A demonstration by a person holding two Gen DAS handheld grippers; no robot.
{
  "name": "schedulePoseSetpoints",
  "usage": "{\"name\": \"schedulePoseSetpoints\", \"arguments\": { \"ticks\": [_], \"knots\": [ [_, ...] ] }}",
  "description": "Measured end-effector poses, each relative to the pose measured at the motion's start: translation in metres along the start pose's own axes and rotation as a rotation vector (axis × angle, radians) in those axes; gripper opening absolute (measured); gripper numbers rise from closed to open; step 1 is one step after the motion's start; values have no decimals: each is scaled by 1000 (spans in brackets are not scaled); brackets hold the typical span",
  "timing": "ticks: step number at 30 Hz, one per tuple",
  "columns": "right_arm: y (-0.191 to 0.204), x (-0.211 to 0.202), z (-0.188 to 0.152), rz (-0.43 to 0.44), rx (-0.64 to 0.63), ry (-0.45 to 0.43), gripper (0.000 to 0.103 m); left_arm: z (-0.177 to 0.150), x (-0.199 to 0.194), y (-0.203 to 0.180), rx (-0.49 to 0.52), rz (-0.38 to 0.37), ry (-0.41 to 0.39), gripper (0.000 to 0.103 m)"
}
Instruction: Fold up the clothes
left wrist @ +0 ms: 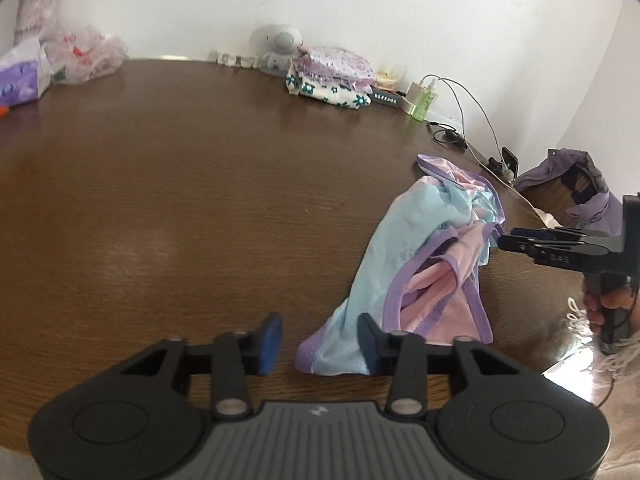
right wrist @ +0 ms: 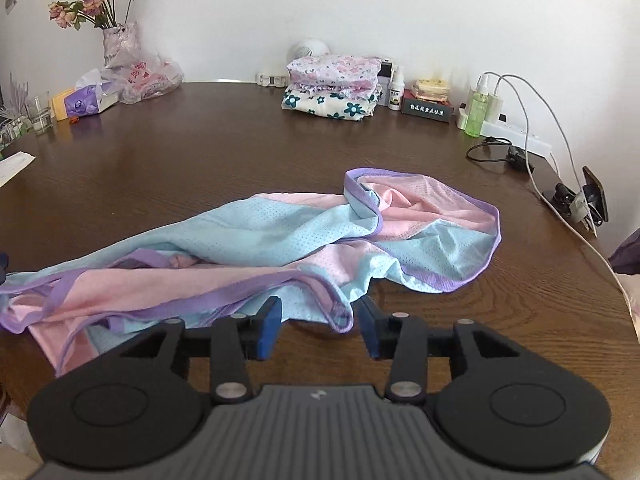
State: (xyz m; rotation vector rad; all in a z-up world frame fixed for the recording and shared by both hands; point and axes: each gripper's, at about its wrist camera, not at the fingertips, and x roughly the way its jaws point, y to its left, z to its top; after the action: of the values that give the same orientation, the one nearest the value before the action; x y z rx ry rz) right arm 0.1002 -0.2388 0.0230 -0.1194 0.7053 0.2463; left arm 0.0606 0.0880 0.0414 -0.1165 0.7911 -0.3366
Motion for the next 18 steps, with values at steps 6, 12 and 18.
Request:
{"name": "schedulePoseSetpoints", "arguments": {
  "ticks": [6, 12, 18],
  "knots": [
    [36, -50, -26, 248, 17, -78, 43, -1, -9, -30, 201, -84, -22, 73],
    [98, -25, -33, 352, -89, -22, 41, -5, 28, -57, 313, -14, 73, 57],
    [93, -25, -34, 375, -87, 38, 2, 1, 24, -34, 208, -79, 97, 2]
  ]
}}
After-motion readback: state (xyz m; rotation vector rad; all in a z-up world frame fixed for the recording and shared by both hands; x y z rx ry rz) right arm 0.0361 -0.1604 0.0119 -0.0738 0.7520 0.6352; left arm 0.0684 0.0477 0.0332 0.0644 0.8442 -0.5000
